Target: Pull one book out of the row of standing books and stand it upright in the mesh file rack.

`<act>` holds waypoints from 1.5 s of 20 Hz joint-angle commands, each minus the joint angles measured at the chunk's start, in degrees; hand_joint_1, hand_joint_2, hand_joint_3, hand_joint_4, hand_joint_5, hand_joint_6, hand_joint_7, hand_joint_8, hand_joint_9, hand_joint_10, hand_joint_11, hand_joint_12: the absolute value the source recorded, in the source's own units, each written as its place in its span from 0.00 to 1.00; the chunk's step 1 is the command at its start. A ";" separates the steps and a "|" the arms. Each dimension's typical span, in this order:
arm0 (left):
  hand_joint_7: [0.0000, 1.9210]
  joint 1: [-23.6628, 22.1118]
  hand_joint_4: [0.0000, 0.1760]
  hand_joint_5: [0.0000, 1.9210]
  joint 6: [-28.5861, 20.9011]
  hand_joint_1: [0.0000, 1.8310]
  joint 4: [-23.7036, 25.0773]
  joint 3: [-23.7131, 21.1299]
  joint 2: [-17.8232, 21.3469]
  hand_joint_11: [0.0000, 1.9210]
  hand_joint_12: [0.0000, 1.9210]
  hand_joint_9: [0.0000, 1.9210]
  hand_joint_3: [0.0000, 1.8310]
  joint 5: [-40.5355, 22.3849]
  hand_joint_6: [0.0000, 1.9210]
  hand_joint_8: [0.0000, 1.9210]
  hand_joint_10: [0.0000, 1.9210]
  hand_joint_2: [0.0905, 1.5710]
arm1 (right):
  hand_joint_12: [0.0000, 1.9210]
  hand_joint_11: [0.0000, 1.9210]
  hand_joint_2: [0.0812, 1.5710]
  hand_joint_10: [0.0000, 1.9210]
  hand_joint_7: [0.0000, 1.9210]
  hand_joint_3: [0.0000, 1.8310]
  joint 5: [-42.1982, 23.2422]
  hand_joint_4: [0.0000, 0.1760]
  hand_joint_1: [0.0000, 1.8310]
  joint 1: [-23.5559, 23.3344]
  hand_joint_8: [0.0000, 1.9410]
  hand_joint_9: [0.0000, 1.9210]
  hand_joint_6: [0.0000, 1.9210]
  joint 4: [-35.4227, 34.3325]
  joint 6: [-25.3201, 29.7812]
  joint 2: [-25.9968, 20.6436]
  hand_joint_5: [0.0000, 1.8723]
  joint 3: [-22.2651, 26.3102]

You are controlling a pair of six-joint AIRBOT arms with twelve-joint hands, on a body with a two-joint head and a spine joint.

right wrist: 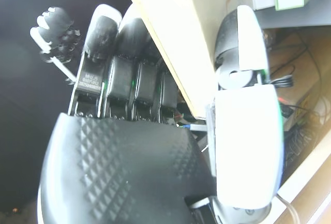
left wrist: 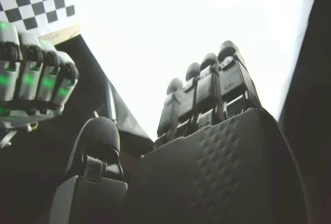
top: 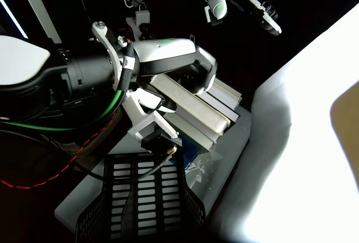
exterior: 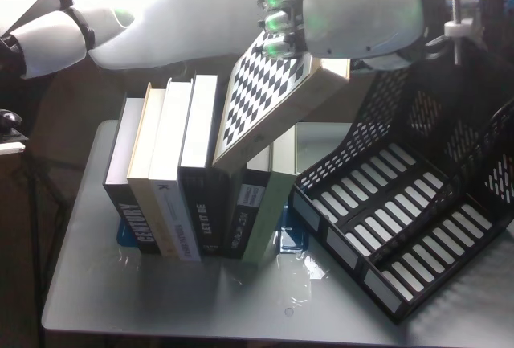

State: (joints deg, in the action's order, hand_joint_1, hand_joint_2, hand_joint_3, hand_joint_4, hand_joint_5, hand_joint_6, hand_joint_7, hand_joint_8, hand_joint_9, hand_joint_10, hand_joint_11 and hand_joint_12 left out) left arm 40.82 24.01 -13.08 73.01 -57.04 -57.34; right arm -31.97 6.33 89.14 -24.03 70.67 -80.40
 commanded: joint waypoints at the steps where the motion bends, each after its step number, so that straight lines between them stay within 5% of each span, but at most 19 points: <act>1: 0.00 -0.89 0.23 0.01 -0.23 0.03 -0.67 0.06 0.09 0.00 0.00 0.00 0.00 -6.40 0.00 0.00 0.00 0.88 | 1.00 0.17 0.78 0.83 0.42 0.00 -0.04 0.00 0.72 -1.09 0.68 0.38 0.70 -1.44 -0.61 -1.06 0.35 -0.38; 3: 0.00 -1.20 0.25 0.01 -0.23 0.02 -0.46 0.07 0.02 0.00 0.00 0.00 0.00 -6.04 0.00 0.00 0.00 0.88 | 1.00 0.20 0.78 0.75 0.45 0.00 -0.15 0.00 0.65 -1.94 0.70 0.42 0.71 -1.22 -0.61 -1.91 0.35 -0.40; 5: 0.00 -1.24 0.24 0.00 -0.23 0.01 -0.42 0.08 0.02 0.00 0.00 0.00 0.00 -5.96 0.00 0.00 0.00 0.88 | 1.00 0.15 0.80 0.78 0.42 0.00 -0.17 0.00 0.63 -3.14 0.75 0.37 0.73 -1.15 -0.61 -2.76 0.33 -0.50; 8: 0.00 -1.30 0.29 0.00 -0.23 0.00 -0.41 0.07 0.02 0.01 0.00 0.00 0.00 -5.73 0.00 0.00 0.00 0.88 | 0.93 0.10 0.76 0.75 0.47 0.00 0.19 0.00 0.73 -5.86 0.64 0.38 0.69 -0.94 -0.61 -4.02 0.37 -0.90; 11: 0.00 -1.86 0.39 0.00 -0.23 0.01 0.17 0.05 -0.09 0.00 0.00 0.00 0.00 -5.41 0.00 0.00 0.00 0.87 | 0.97 0.02 0.76 0.78 0.47 0.00 1.28 0.00 0.73 -8.72 0.63 0.35 0.72 -0.74 -0.61 -5.67 0.36 -0.92; 12: 0.00 -1.96 0.38 0.00 -0.23 0.01 0.38 0.05 -0.17 0.00 0.00 0.00 0.00 -5.35 0.00 0.00 0.00 0.87 | 0.99 0.03 0.75 0.69 0.49 0.00 1.77 0.00 0.67 -10.32 0.59 0.33 0.68 -0.62 -0.61 -6.40 0.40 -0.92; 14: 0.00 -1.96 0.35 0.00 -0.23 0.01 0.55 -0.01 -0.16 0.00 0.00 0.00 0.00 -5.41 0.00 0.00 0.00 0.87 | 0.89 0.01 0.74 0.69 0.50 0.00 2.49 0.00 0.74 -12.89 0.57 0.39 0.71 -0.62 -0.61 -7.46 0.38 -0.81; 20: 0.00 -2.35 0.35 0.00 -0.23 0.01 0.97 -0.06 -0.35 0.00 0.00 0.00 0.00 -4.74 0.00 0.00 0.00 0.87 | 0.83 0.22 0.74 0.70 0.45 0.00 5.37 0.00 0.74 -19.82 0.59 0.44 0.68 0.86 -0.61 -11.25 0.40 1.00; 22: 0.00 -2.81 0.34 0.00 -0.23 0.00 1.40 -0.06 -0.50 0.00 0.00 0.00 0.00 -4.34 0.00 0.00 0.00 0.87 | 0.89 0.11 0.74 0.71 0.49 0.00 7.29 0.00 0.74 -22.12 0.61 0.41 0.65 3.69 -0.61 -13.45 0.39 2.60; 26: 0.00 -2.99 0.38 0.00 -0.23 0.00 1.86 -0.15 -0.64 0.00 0.00 0.00 0.00 -3.90 0.00 0.00 0.00 0.87 | 0.89 0.11 0.74 0.72 0.47 0.00 9.84 0.00 0.74 -26.57 0.62 0.41 0.66 15.65 -0.61 -17.26 0.39 4.98; 27: 0.00 -2.95 0.33 0.00 -0.23 0.00 1.99 -0.27 -0.62 0.00 0.00 0.00 0.00 -3.80 0.00 0.00 0.00 0.87 | 0.87 0.22 0.74 0.72 0.44 0.00 10.46 0.00 0.74 -28.19 0.64 0.42 0.67 21.79 -0.61 -18.60 0.40 5.88; 28: 0.00 -2.96 0.00 0.01 -0.23 0.02 2.03 -0.34 -0.61 0.00 0.00 0.00 0.00 -3.74 0.00 0.00 0.00 0.88 | 0.82 0.34 0.75 0.72 0.43 0.00 10.67 0.00 0.74 -28.93 0.64 0.44 0.68 25.53 -0.61 -19.31 0.39 6.44; 30: 0.00 -2.99 0.00 0.02 -0.23 0.04 2.05 -0.55 -0.43 0.00 0.00 0.00 0.01 -3.64 0.01 0.00 0.00 0.90 | 0.81 0.32 0.75 0.73 0.41 0.00 10.71 0.00 0.74 -31.76 0.65 0.43 0.69 38.58 -0.61 -21.45 0.38 8.05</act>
State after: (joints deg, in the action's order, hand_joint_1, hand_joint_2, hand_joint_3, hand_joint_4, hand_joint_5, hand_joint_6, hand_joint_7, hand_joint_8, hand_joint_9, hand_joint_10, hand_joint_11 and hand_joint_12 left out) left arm 38.68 24.01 -10.61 72.55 -57.89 -54.43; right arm -25.12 -25.23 130.93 -23.38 49.17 -72.07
